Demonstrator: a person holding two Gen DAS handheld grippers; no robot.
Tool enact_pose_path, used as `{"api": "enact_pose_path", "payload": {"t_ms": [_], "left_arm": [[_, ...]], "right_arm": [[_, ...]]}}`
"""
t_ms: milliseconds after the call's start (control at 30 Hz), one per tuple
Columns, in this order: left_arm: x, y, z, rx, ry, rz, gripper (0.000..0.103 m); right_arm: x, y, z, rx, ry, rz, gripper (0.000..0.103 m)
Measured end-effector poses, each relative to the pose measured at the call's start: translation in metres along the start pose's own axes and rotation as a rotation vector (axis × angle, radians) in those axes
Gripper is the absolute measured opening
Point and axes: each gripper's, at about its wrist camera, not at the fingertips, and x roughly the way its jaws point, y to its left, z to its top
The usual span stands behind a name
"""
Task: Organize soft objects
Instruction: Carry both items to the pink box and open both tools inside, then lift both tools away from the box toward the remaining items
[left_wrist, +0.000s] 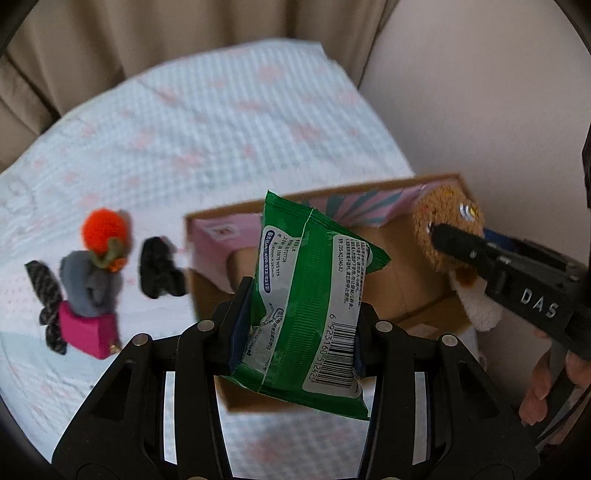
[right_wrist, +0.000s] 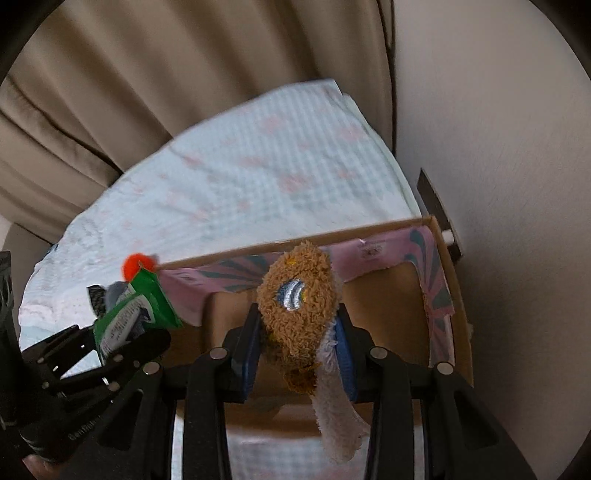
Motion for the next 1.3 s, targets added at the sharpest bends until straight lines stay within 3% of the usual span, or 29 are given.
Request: {"api": "enact_pose_path", "payload": {"t_ms": [233, 400, 433, 467, 500, 533, 567, 600, 1033, 1300], "left_arm": [[0.066, -0.006, 0.003, -0.003, 0.125, 0.012, 0.040], [0.086, -0.005, 0.001, -0.015, 0.160, 0.007, 0.040], [0.085, -0.005, 0.001, -0.016, 0.156, 0.005, 0.043], [0.083, -0.007, 0.002, -0.009, 0.151, 0.007, 0.059], [0.081, -0.008, 0.002, -0.001, 0.149, 0.019, 0.073], [0.078, -0.011, 0.003, 0.013, 0.138, 0.048, 0.098], [0.073, -0.012, 0.003, 0.024, 0.116, 0.061, 0.103], [0.069, -0.013, 0.003, 0.036, 0.095, 0.067, 0.103], [0.036, -0.014, 0.006, 0.055, 0.058, 0.035, 0.103], [-0.035, -0.008, 0.000, 0.043, -0.040, 0.041, 0.103]], "right_arm": [[0.057, -0.030, -0.003, 0.074, 0.115, 0.025, 0.033], [0.075, -0.035, -0.005, 0.095, 0.139, 0.049, 0.037], [0.077, -0.033, -0.004, 0.091, 0.136, 0.052, 0.040], [0.077, -0.032, -0.003, 0.086, 0.129, 0.052, 0.041], [0.077, -0.032, -0.002, 0.083, 0.120, 0.050, 0.054], [0.077, -0.031, 0.001, 0.078, 0.108, 0.043, 0.085], [0.076, -0.030, 0.003, 0.075, 0.099, 0.039, 0.100], [0.076, -0.030, 0.005, 0.071, 0.094, 0.041, 0.103], [0.052, -0.014, 0.013, 0.017, 0.061, 0.012, 0.103], [-0.023, 0.016, 0.015, -0.046, -0.052, -0.031, 0.103]]}}
